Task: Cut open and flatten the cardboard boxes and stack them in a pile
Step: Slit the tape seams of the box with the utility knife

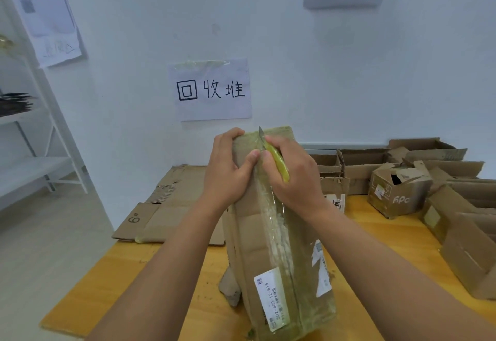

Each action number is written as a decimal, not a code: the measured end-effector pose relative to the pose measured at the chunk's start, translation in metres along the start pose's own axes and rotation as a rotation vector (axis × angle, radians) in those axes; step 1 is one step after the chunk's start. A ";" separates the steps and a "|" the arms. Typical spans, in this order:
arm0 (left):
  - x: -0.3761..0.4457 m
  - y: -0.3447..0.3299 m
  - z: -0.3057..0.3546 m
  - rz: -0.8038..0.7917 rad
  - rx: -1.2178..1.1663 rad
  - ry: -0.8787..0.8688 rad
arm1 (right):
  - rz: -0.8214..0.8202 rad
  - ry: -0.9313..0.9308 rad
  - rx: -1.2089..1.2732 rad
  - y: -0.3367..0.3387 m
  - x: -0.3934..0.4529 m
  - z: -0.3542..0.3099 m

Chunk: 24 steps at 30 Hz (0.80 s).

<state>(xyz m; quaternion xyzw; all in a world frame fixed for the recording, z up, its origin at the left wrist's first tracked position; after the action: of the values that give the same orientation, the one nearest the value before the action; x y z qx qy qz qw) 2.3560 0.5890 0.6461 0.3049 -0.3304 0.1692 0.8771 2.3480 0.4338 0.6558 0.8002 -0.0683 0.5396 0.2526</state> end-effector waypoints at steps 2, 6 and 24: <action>0.000 0.000 -0.001 0.003 0.004 0.007 | -0.002 0.002 -0.015 0.000 -0.003 0.000; 0.001 -0.001 -0.006 -0.002 -0.006 0.019 | 0.001 0.013 -0.031 0.000 -0.011 -0.002; 0.006 -0.005 -0.023 -0.034 -0.012 0.085 | -0.058 0.045 -0.107 -0.011 -0.036 -0.001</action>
<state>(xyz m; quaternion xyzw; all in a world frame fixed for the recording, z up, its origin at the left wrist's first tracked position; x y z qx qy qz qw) 2.3737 0.6012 0.6346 0.2976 -0.2887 0.1651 0.8949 2.3365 0.4379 0.6206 0.7750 -0.0683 0.5454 0.3119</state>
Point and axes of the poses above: each hand's wrist, its own x-axis towards the middle knuckle, its own y-axis out of the back of the hand, z = x × y, the point moved 9 cm from there along x, towards the middle knuckle, and after that the axes turned 5 degrees about -z, right-handed, at the moved point
